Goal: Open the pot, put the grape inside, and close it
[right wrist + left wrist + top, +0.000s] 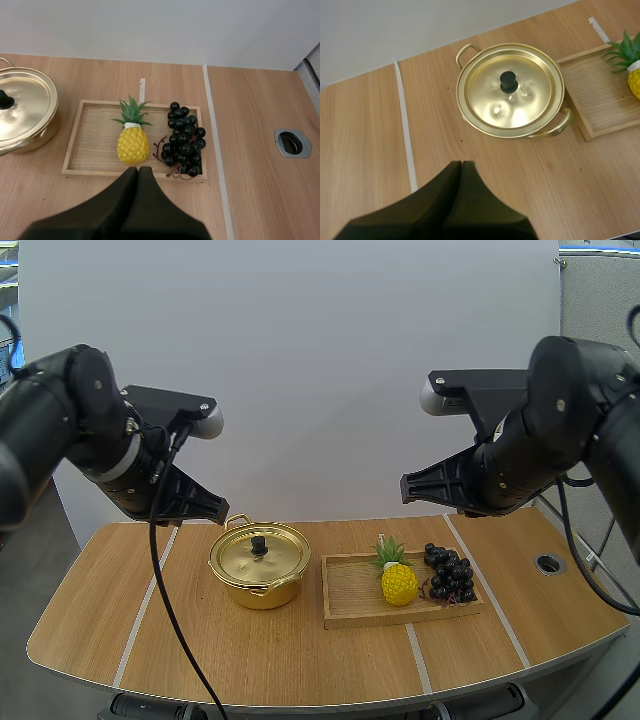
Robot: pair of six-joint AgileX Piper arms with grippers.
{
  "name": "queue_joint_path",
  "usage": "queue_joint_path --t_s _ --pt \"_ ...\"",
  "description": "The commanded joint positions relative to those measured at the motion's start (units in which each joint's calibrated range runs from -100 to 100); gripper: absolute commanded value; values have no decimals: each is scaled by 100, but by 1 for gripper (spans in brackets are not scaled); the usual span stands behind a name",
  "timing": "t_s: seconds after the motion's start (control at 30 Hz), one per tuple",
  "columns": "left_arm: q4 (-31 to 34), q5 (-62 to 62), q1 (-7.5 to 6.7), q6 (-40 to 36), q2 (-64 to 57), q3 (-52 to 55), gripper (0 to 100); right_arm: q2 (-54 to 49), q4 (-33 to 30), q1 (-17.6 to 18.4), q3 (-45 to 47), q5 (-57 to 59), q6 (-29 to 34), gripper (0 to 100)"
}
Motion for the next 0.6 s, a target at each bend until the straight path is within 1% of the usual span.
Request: queue_joint_path --t_s 0.0,0.03,0.1,0.13,0.17,0.23,0.27,0.3,0.33,0.4,0.57 --pt "-6 -138 0 17 260 -14 1 108 -35 -18 -48 0 -45 0" --pt "-6 -138 0 17 323 -14 2 123 -35 -18 -48 0 -45 7" --pt "-6 -125 0 17 451 -14 10 151 -35 -18 -48 0 -45 31" --pt "-6 -125 0 17 499 -14 17 167 -35 -18 -48 0 -45 45" --pt "-6 -125 0 17 551 -14 25 167 -35 -18 -48 0 -45 57" --pt "-6 -125 0 17 630 -14 42 167 -25 -18 -48 0 -45 83" --pt "-6 -125 0 41 660 -14 53 167 -12 -18 -48 0 -45 95" --pt "-6 -105 0 96 692 -14 65 167 13 -18 -48 0 -45 100" --pt "-6 -79 0 166 703 -14 75 167 23 -18 -48 0 -45 100" --pt "-6 25 0 286 763 -14 99 167 46 -18 -48 0 -45 100" --pt "-49 219 0 664 896 -14 100 167 56 -18 -48 0 -45 100"
